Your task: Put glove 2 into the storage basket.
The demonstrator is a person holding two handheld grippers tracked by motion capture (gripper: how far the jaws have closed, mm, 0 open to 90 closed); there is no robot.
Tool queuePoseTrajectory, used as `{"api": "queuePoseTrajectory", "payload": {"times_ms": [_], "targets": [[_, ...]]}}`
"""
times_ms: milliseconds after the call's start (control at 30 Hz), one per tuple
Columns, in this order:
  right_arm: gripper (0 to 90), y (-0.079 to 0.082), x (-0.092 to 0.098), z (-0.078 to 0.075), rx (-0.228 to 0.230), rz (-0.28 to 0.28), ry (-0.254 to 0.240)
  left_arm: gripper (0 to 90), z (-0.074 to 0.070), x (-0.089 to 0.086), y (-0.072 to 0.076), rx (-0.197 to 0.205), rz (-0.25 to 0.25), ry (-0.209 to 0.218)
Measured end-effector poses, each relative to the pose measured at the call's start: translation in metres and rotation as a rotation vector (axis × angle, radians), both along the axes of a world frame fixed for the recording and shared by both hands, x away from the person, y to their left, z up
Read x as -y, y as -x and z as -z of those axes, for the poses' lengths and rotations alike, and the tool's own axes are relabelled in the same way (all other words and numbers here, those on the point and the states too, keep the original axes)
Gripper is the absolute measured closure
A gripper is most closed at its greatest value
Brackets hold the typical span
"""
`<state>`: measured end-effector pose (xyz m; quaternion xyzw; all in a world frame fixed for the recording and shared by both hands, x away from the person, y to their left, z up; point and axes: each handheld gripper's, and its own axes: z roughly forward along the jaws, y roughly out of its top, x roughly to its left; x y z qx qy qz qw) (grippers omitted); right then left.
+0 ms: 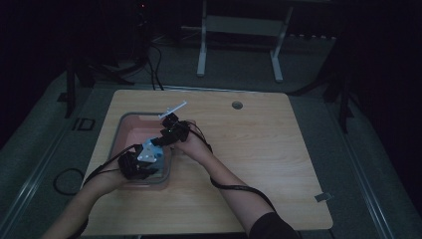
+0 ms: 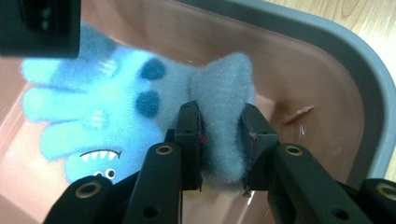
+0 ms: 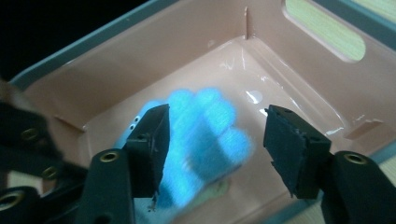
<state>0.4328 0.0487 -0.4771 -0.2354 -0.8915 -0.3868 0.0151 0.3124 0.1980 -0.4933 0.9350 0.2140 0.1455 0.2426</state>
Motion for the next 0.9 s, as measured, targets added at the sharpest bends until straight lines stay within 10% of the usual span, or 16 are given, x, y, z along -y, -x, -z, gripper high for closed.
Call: {"api": "queuePoseTrajectory", "payload": {"times_ms": [200,400,900], "targets": [[24.1,0.004,0.01,-0.008,0.007,-0.016,-0.018,58.9,-0.005,-0.003,0.001,0.004,-0.035,0.032],[15.9,0.012,0.028,-0.019,0.004,-0.07,-0.054,16.5,-0.019,-0.009,-0.001,0.018,-0.134,0.104],[16.2,0.03,0.06,-0.022,0.041,-0.122,-0.073,4.2,-0.035,0.016,0.012,0.074,-0.121,0.285]]}}
